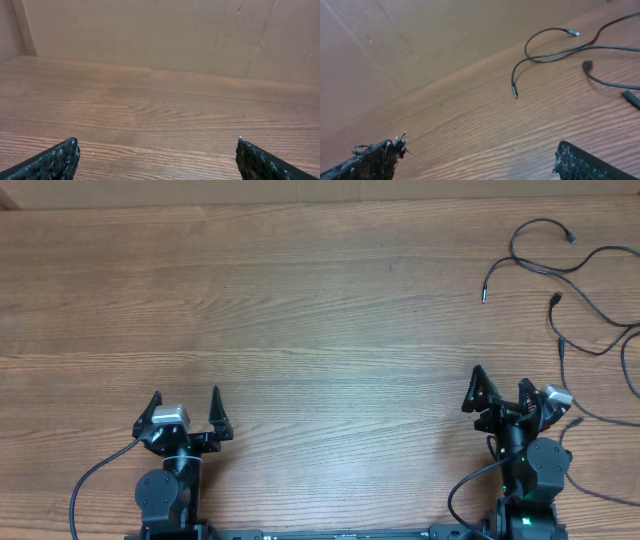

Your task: Untangle cables

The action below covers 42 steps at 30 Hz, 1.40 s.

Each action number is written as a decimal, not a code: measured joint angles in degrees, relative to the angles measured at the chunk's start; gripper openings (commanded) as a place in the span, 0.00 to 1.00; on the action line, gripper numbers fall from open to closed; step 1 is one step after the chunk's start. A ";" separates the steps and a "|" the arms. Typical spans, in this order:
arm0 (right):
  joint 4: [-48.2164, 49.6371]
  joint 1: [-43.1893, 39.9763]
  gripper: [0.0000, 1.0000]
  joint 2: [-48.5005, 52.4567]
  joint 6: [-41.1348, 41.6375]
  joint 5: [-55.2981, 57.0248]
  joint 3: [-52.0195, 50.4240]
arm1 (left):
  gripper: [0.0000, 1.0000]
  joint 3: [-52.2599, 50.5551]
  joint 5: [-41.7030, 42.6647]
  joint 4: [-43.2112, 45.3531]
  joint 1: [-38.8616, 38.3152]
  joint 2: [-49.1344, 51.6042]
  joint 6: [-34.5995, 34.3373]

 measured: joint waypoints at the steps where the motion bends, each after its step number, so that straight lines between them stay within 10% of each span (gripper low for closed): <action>1: -0.66 0.00 1.00 -0.57 -0.04 0.20 0.00 | 0.99 0.00 0.00 0.00 0.00 0.00 0.00; 42: -12.85 0.00 1.00 -20.70 -11.26 2.32 0.00 | 1.00 0.00 0.00 0.00 0.00 0.00 0.00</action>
